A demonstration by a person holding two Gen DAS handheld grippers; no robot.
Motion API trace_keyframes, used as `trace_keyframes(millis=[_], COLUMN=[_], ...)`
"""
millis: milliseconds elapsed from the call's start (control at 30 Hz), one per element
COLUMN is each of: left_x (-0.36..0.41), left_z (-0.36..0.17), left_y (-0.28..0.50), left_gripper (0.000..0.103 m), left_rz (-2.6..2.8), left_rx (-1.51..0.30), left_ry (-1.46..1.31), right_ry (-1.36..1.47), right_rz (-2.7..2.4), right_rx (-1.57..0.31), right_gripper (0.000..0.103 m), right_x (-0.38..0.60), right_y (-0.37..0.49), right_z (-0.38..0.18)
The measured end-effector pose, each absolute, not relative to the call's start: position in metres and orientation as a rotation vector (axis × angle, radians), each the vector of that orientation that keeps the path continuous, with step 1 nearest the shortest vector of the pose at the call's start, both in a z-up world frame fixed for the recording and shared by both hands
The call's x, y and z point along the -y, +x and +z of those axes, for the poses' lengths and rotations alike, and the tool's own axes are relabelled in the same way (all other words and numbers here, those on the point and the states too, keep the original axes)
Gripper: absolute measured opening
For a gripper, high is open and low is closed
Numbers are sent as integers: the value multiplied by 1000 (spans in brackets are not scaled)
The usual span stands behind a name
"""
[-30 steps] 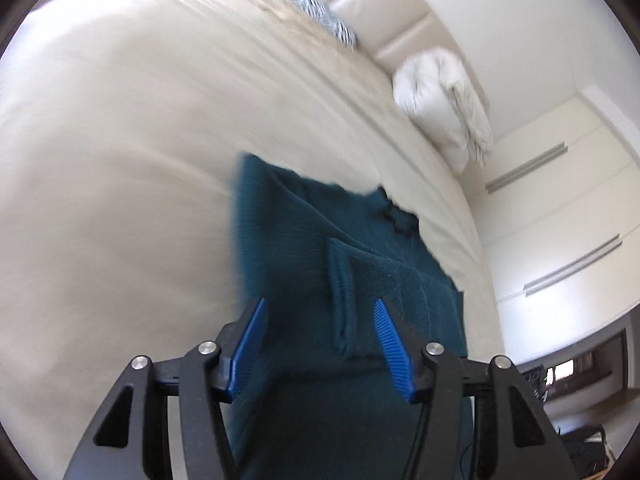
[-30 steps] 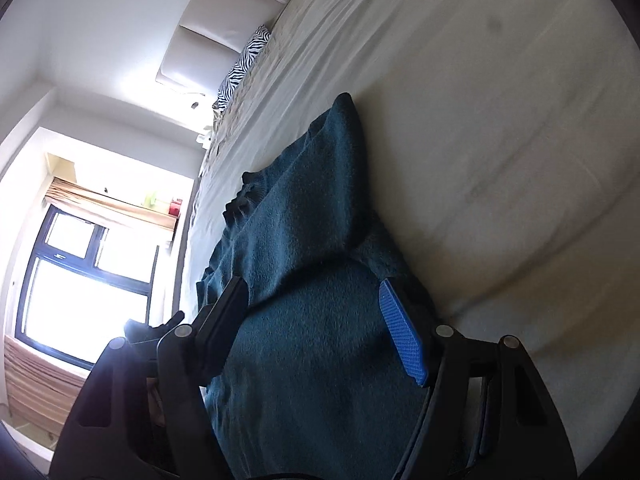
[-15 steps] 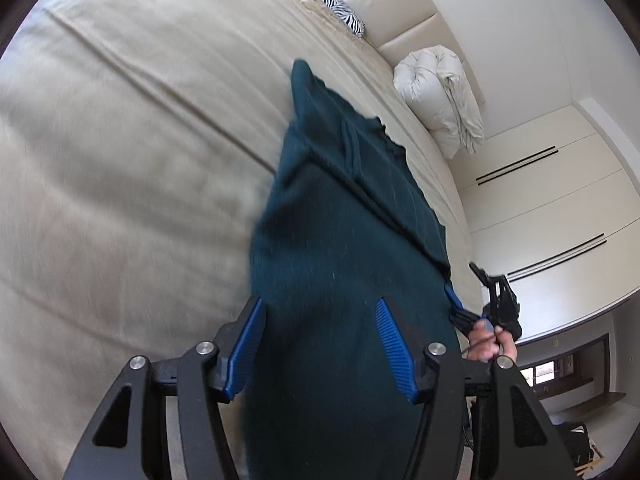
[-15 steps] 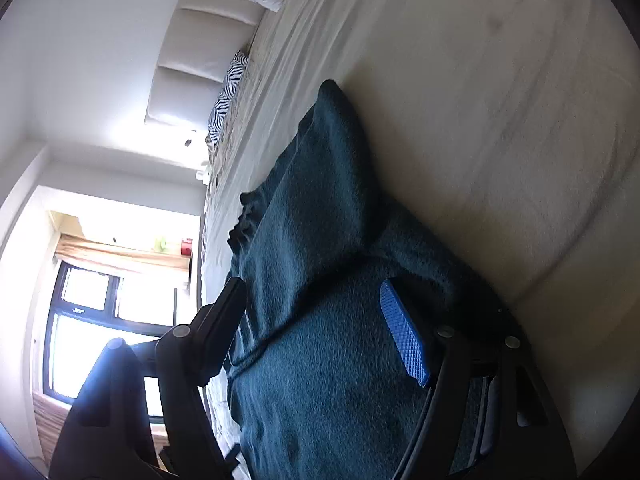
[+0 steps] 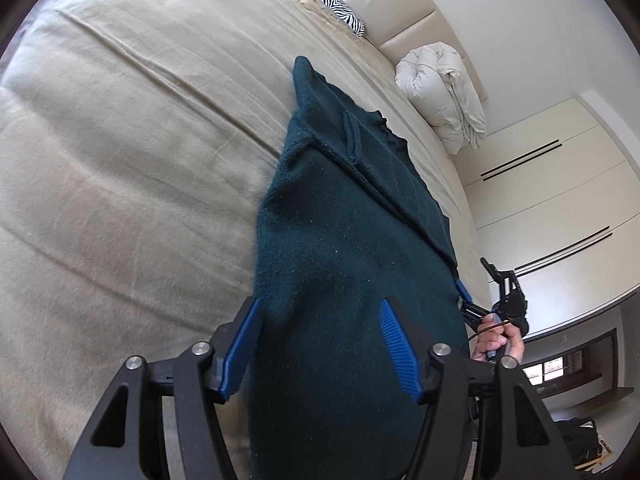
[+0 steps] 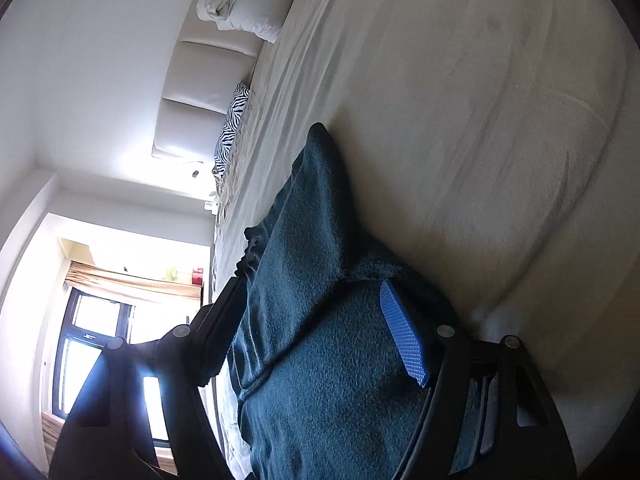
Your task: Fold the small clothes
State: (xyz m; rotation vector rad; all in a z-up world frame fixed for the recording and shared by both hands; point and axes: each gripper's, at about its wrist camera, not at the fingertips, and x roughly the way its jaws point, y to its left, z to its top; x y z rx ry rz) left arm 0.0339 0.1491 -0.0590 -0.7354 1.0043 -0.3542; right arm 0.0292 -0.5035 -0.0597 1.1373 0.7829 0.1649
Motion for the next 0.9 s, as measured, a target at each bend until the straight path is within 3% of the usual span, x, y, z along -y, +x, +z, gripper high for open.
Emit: trace_keyframes(millis=[133, 333, 733, 900], left_x=[-146, -142, -123, -122], left_z=[-53, -62, -65, -74], left_y=[22, -10, -53, -66], left_gripper=[75, 75, 70, 62], left_rz=[-311, -329, -363, -384], left_rx=[-1007, -1048, -1137, -1171], left_ry=[-634, -601, -495, -525], right_ry=[1080, 905, 792, 758], right_rz=[218, 246, 213, 194], right_rx=[-772, -843, -893, -904], right_gripper=[69, 69, 68, 68], right_x=[496, 478, 482, 497], right_y=[0, -59, -142, -163], right_z=[-39, -26, -21, -14])
